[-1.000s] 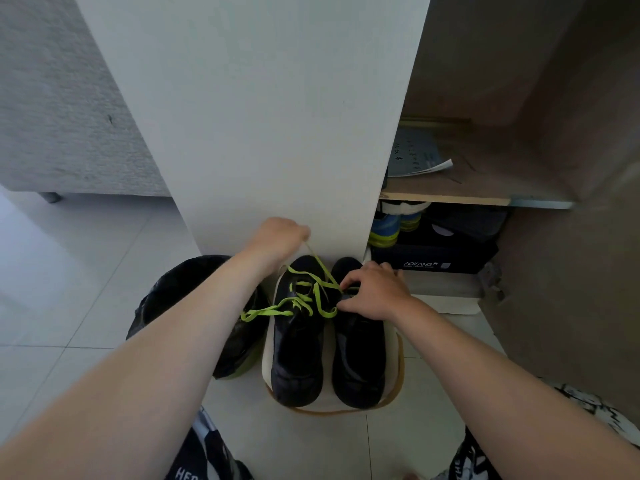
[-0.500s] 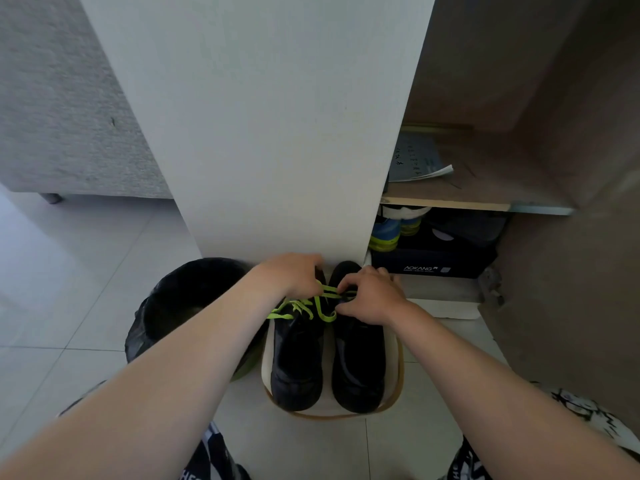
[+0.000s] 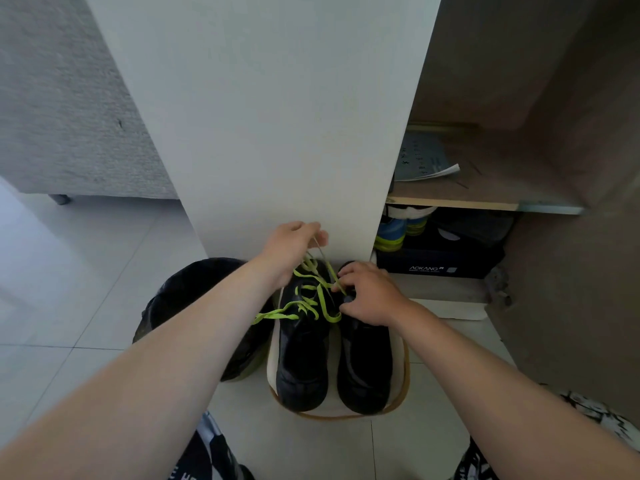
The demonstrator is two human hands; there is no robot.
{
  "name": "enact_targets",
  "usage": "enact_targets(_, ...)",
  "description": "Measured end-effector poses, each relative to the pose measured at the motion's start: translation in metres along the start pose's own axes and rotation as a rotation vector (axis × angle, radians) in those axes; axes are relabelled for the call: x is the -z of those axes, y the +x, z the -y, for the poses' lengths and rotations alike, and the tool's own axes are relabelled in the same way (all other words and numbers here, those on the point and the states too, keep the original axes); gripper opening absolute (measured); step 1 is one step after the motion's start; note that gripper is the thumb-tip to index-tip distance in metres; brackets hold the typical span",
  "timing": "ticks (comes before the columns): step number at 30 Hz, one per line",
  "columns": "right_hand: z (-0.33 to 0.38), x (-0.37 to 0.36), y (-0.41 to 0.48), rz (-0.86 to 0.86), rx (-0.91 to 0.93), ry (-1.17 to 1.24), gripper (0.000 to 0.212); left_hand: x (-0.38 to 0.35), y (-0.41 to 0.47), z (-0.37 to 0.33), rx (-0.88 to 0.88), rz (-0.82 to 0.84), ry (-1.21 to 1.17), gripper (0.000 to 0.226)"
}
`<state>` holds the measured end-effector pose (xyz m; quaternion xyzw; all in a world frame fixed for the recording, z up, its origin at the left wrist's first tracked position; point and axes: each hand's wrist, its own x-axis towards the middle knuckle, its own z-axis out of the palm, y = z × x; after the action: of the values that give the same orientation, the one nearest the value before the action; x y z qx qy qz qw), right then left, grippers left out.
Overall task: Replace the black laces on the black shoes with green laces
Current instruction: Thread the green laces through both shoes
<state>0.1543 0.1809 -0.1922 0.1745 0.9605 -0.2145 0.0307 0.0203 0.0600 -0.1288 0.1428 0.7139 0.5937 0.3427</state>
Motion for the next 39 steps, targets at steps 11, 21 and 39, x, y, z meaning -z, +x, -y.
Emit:
enact_targets(11,-0.014,0.003,0.000,0.050,-0.083,-0.005,0.037,0.028,0.002,-0.007,-0.106,0.131,1.049,0.024)
enact_targets(21,-0.012,0.006,0.001,0.074,-0.110,0.002,0.044,0.029,0.000,-0.011,-0.113,0.075,1.118,0.034)
enact_targets(39,-0.025,0.017,0.020,-0.060,-0.254,0.462,0.031,0.012,0.019,0.012,-0.085,0.223,1.368,0.015)
